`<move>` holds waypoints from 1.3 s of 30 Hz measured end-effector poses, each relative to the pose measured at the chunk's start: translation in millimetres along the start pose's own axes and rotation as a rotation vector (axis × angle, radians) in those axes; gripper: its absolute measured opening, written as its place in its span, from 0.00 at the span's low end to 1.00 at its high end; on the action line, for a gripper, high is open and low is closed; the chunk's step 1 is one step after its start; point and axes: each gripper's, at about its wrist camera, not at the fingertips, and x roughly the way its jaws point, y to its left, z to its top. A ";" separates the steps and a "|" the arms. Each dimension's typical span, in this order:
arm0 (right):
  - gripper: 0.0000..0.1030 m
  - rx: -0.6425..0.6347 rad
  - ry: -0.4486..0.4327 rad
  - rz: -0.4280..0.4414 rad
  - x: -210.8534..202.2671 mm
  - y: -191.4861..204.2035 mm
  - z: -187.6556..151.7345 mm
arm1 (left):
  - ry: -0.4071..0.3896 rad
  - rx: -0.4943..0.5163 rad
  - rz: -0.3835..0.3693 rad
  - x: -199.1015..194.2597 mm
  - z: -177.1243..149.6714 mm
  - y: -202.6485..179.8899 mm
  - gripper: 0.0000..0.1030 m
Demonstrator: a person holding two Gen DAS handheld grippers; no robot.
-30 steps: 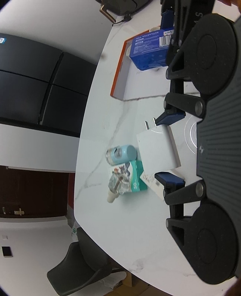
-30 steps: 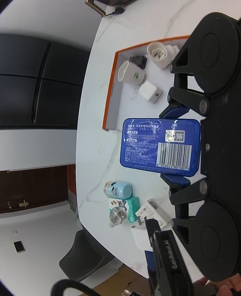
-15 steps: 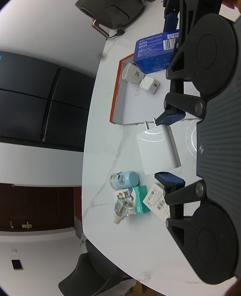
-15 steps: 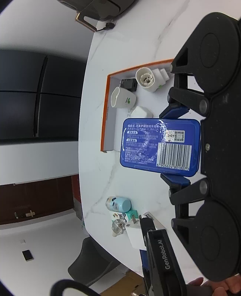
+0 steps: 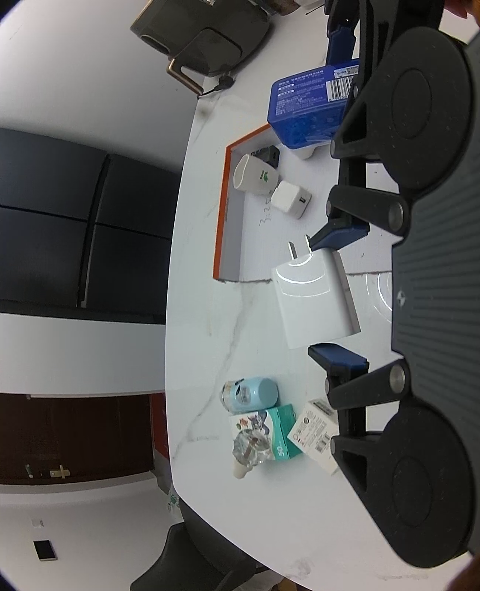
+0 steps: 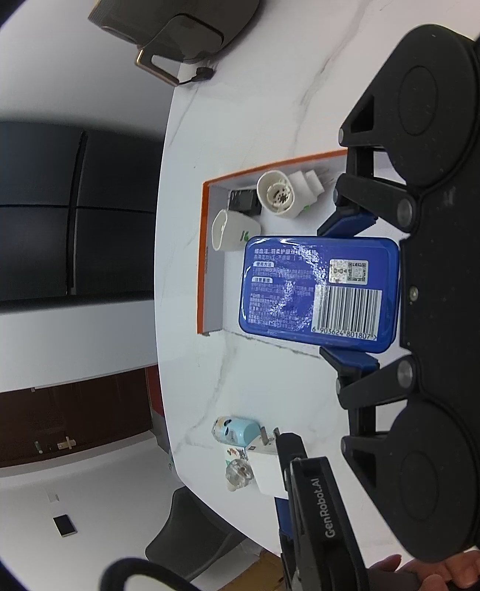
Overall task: Organize rigid objects
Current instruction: 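Carry the white charger and blue tin box toward the orange-rimmed tray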
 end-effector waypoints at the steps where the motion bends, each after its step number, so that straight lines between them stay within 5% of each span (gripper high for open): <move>1: 0.71 0.003 0.000 -0.002 -0.7 -2.1 -0.5 | 0.001 0.002 -0.003 -0.7 -0.5 -2.0 0.54; 39: 0.71 0.089 0.017 -0.072 3.9 -63.7 -3.9 | 0.038 0.078 -0.078 24.5 -1.0 -60.6 0.54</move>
